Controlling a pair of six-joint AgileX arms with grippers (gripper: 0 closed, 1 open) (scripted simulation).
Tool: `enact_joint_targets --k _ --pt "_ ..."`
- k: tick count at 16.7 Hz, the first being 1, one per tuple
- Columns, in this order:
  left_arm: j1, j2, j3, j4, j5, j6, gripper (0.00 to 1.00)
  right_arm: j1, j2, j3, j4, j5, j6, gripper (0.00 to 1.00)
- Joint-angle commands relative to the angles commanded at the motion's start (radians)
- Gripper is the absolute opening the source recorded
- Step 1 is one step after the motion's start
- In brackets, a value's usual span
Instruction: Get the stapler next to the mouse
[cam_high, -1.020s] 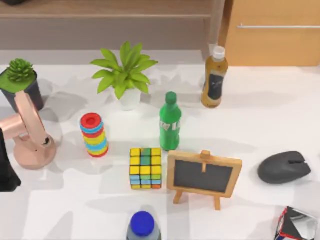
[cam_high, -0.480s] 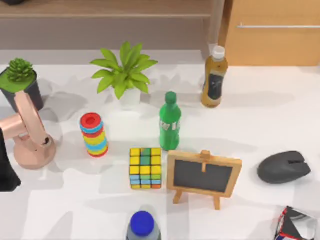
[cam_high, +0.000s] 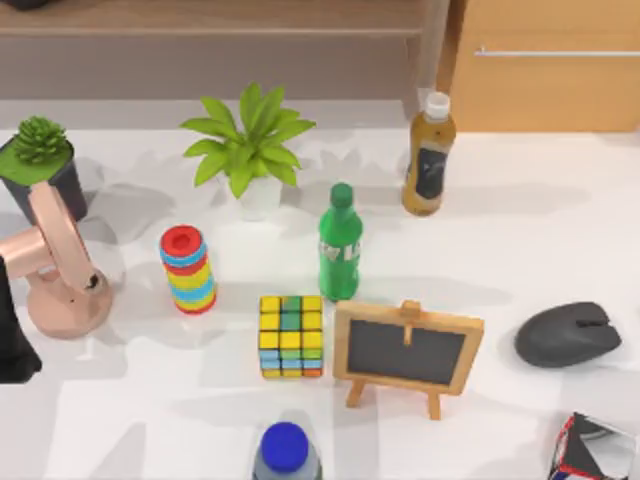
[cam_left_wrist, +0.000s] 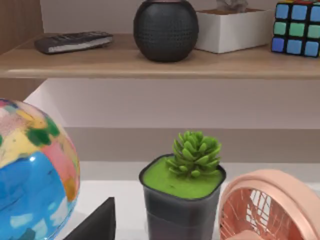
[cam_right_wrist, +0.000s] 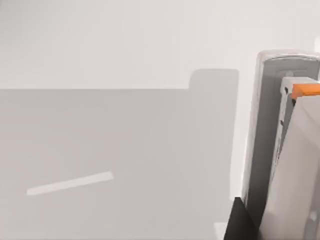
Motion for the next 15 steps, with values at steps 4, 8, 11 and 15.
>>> enact_joint_targets --k 4,8,11,15 --pt "0.000 0.000 0.000 0.000 0.000 0.000 1.00 0.001 0.004 -0.002 0.003 -0.001 0.001 0.00" --pt "0.000 0.000 0.000 0.000 0.000 0.000 1.00 0.041 0.032 0.103 -0.033 -0.026 0.008 0.00" --pt "0.000 0.000 0.000 0.000 0.000 0.000 1.00 0.105 0.108 0.289 -0.097 -0.059 0.016 0.00" --pt "0.000 0.000 0.000 0.000 0.000 0.000 1.00 0.219 0.267 0.651 -0.199 -0.093 0.023 0.00"
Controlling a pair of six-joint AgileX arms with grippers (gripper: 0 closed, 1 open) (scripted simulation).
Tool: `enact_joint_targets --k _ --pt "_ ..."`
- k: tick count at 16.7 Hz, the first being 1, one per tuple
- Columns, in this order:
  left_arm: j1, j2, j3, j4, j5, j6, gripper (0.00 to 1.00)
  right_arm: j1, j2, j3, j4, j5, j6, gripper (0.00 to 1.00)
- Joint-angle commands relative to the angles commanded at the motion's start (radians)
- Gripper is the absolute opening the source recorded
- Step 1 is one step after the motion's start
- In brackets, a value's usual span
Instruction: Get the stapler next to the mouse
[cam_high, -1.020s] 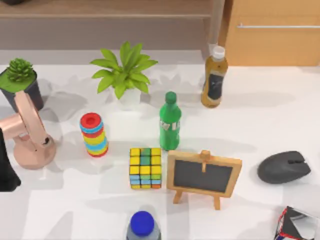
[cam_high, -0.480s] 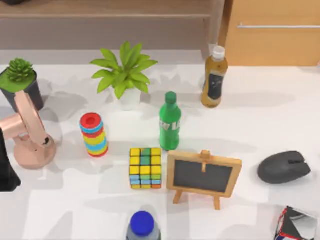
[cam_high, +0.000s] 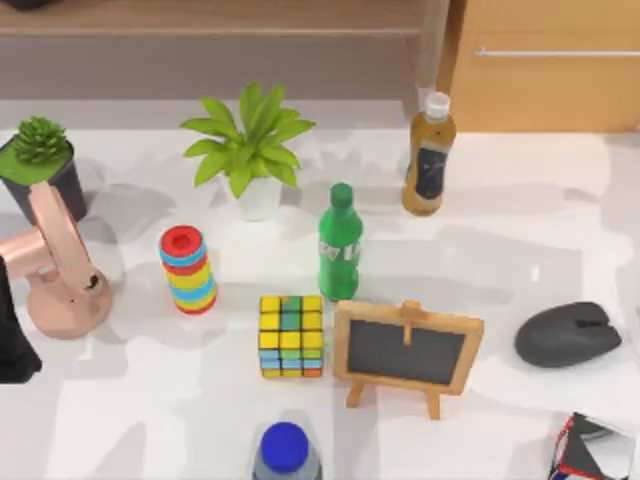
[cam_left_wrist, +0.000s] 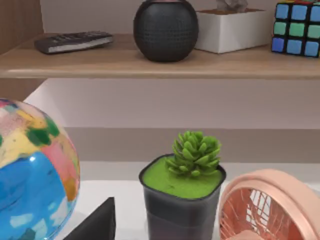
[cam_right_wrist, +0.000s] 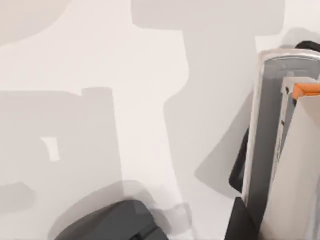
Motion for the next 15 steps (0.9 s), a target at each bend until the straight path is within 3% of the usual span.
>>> enact_joint_targets --k 7,15 --pt "0.000 0.000 0.000 0.000 0.000 0.000 1.00 0.194 0.341 0.452 -0.134 0.019 -0.012 0.00" --pt "0.000 0.000 0.000 0.000 0.000 0.000 1.00 0.292 0.607 0.615 -0.187 0.090 -0.038 0.00"
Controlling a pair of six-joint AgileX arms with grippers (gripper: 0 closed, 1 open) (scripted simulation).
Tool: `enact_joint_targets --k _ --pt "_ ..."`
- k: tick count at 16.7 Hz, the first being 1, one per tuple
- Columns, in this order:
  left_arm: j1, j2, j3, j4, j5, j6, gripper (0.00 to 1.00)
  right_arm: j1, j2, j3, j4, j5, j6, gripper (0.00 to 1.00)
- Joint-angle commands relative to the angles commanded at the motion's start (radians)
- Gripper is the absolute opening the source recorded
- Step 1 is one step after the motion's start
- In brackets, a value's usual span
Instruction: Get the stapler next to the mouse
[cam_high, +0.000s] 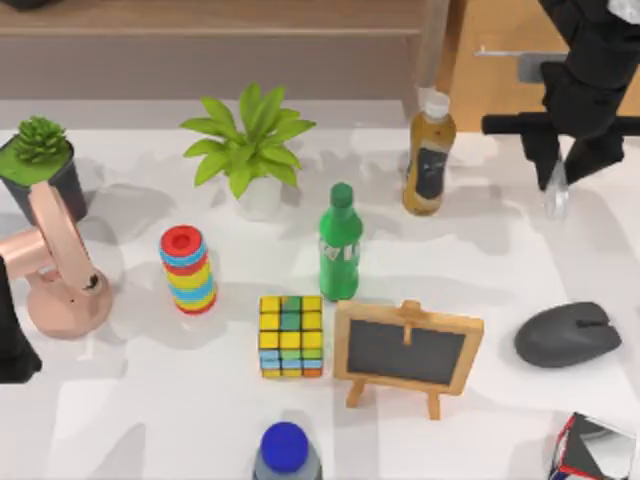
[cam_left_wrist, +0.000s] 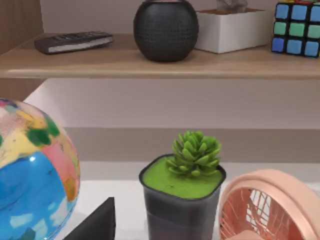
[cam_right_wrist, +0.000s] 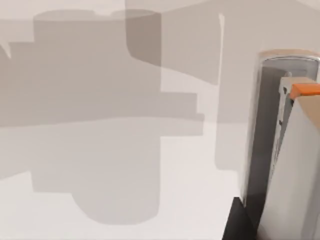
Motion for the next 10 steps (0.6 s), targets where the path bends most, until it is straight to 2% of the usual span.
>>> enact_joint_targets --k 10 --pt "0.000 0.000 0.000 0.000 0.000 0.000 1.00 -0.010 -0.001 -0.004 0.002 0.001 0.001 0.00"
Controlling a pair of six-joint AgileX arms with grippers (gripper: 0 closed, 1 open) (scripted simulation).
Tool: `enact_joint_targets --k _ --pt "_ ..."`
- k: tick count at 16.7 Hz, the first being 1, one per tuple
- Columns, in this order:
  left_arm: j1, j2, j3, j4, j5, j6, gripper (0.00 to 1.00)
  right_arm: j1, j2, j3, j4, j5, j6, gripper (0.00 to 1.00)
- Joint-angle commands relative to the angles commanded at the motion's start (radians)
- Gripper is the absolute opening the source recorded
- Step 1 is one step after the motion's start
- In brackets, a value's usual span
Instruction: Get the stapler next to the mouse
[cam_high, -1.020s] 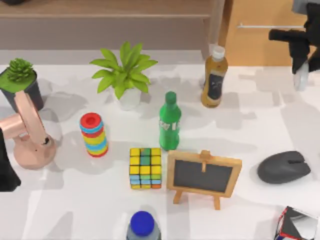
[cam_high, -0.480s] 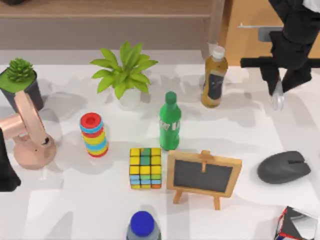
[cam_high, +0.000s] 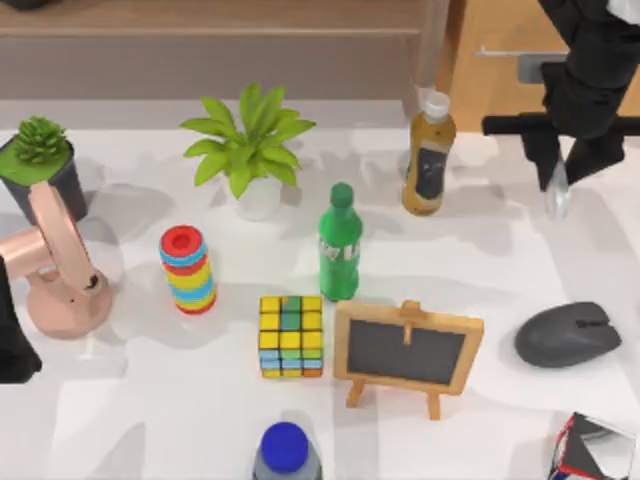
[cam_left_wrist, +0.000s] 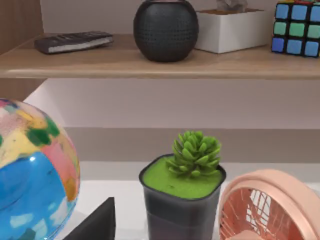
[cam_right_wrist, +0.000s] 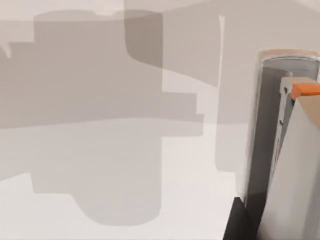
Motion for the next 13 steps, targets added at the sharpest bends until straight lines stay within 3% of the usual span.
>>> enact_joint_targets --k 13 --pt "0.000 0.000 0.000 0.000 0.000 0.000 1.00 -0.027 -0.020 -0.017 0.048 0.011 -0.001 0.00"
